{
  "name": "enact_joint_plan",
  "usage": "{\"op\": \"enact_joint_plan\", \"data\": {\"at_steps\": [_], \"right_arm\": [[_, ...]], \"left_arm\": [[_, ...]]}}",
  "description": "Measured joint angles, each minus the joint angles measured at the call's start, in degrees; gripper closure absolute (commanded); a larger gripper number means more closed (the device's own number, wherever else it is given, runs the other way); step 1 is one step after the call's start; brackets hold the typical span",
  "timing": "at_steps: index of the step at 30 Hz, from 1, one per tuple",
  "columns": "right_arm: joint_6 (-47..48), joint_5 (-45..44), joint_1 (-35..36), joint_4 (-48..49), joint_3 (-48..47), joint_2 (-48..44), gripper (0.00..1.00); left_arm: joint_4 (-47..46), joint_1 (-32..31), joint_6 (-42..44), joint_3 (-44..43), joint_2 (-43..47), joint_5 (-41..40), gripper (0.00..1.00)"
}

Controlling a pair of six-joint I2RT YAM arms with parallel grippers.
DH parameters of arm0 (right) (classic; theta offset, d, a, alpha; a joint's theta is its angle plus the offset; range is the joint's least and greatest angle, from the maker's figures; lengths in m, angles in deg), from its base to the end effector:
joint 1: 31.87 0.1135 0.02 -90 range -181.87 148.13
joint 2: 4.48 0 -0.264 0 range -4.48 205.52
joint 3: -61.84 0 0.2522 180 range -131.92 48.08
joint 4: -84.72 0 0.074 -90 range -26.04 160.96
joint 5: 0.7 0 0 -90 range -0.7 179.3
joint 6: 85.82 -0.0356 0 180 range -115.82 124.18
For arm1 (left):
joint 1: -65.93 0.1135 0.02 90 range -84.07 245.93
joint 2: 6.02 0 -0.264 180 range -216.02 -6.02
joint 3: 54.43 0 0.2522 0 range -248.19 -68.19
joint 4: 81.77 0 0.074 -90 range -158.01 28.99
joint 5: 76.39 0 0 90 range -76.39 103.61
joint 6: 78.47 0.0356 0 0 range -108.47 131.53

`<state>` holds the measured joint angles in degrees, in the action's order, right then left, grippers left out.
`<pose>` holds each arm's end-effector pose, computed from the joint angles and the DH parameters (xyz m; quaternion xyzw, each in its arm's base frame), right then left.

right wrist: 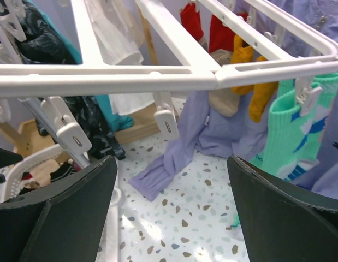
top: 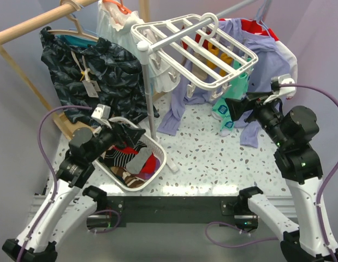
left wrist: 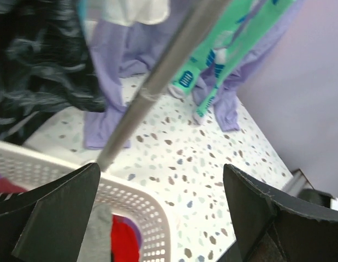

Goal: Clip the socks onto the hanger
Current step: Open the clamp at the hanger.

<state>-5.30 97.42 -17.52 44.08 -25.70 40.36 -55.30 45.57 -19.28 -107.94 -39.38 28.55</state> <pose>0.1221 0.0364 0.4746 -0.0803 0.6897 0.1963 0.6923 0.1318 -0.0587 0.3336 0.0191 0.7435 -0.3730 0.5547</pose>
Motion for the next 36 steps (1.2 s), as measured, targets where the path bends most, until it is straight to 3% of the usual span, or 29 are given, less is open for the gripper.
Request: {"op": "enact_joint_plan", "data": {"at_steps": [5, 10, 14, 23, 36], "right_arm": [[-1.22, 1.97, 0.00, 2.47, -0.92, 3.23, 0.18], [-2.38, 1.90, 0.00, 4.07, -1.11, 5.46, 0.23], [-3.52, 1.44, 0.00, 5.88, -1.11, 5.77, 0.30], [-5.55, 0.42, 0.00, 10.25, -0.74, 5.68, 0.37], [-6.01, 0.31, 0.00, 11.02, -0.22, 7.15, 0.43]], "left_arm": [[-2.97, -13.31, -1.60, -2.75, -5.79, -3.56, 0.00], [-4.07, -29.55, -1.07, -7.10, -12.63, -13.51, 0.00], [-5.92, -37.94, 0.09, -9.79, -16.35, -21.18, 0.00], [-15.23, -42.82, 4.87, -10.40, -22.60, -30.53, 0.00], [-34.18, -43.17, 13.86, -10.56, -30.12, -29.66, 0.00]]}}
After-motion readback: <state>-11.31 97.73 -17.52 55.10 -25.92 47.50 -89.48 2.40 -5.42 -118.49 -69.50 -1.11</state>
